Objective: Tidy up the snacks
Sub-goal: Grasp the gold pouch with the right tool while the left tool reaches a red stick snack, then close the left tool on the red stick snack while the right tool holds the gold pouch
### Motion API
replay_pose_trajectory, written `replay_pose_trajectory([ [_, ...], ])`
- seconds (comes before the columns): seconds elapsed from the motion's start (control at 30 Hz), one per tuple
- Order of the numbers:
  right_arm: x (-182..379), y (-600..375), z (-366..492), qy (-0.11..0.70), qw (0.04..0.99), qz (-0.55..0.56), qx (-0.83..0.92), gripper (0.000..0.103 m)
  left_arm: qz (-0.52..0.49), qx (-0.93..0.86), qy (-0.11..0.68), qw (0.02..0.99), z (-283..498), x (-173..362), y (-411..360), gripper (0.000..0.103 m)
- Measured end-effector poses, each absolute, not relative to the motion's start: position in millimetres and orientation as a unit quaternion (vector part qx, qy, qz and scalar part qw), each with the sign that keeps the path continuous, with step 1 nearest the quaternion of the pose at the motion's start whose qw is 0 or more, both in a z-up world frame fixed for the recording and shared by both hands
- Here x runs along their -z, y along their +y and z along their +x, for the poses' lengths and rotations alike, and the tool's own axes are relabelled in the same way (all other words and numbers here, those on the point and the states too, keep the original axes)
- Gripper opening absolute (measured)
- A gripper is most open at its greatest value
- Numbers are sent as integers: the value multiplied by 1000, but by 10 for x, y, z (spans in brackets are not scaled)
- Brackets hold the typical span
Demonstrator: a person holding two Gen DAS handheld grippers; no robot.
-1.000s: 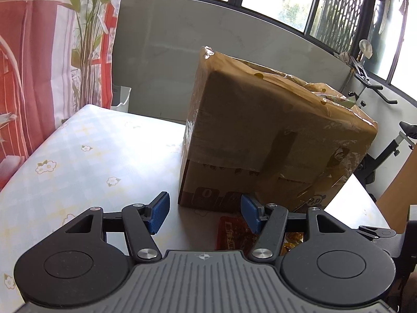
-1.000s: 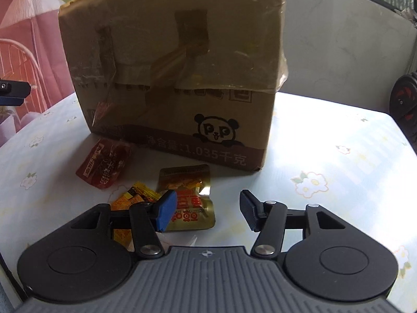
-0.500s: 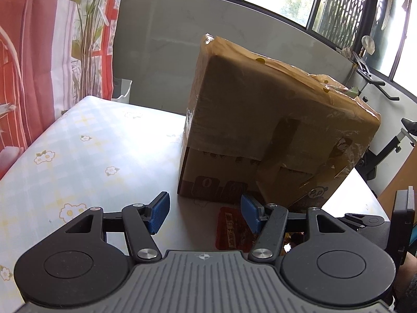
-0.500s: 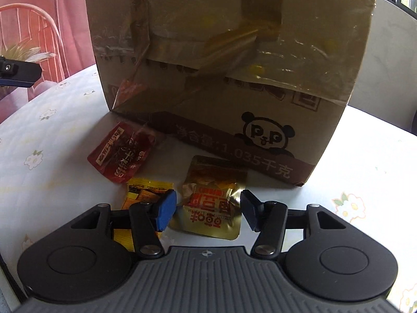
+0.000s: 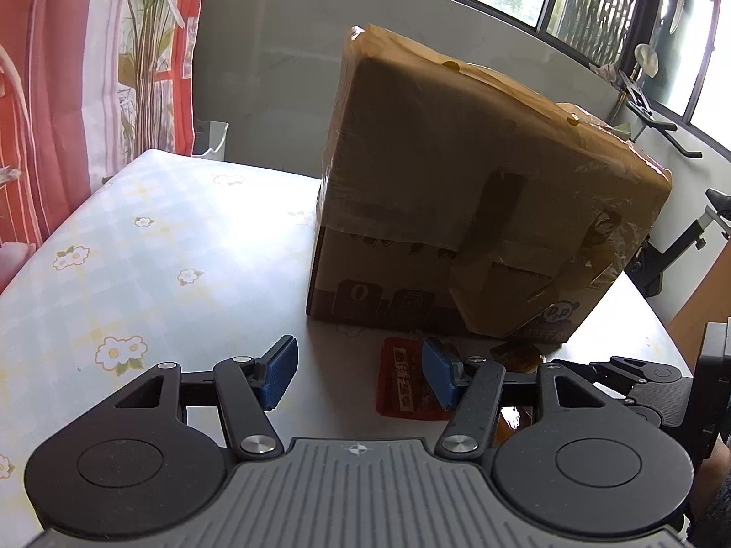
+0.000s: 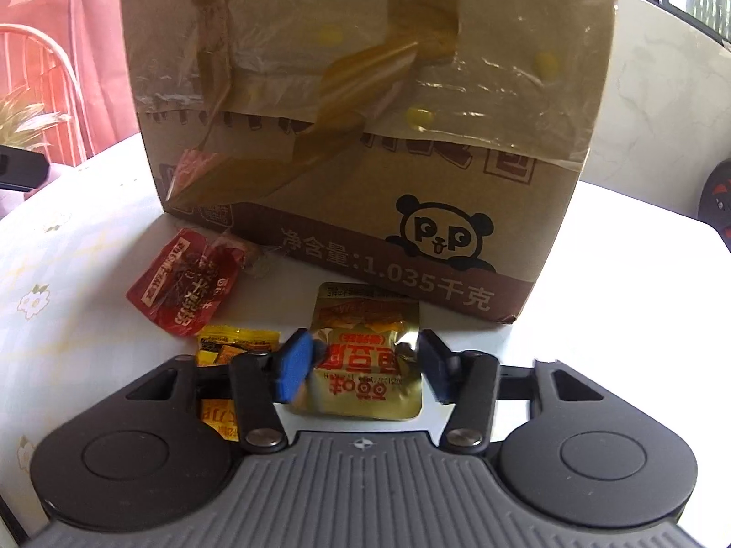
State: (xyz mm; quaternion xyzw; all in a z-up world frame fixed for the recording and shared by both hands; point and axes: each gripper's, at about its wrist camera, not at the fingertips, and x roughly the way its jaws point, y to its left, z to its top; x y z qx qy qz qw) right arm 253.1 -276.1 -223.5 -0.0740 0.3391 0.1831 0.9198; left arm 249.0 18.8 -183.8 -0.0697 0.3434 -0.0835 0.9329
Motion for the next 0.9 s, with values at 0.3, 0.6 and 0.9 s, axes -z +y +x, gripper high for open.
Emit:
replay_pose_trajectory([
  [0.3,2198,-3097,2271,321,928,-3,-188,46,-62,93,366,924,2551,1942,96,63],
  [0.6,2154,-3192,2169,281,942,22,-183,46,-22,119,393,912,2803,2195,-294,64],
  [0.9,2148,-3184,2154,271,942,13,-199,46,-9,107,402,910,3036,2498,-434,62],
])
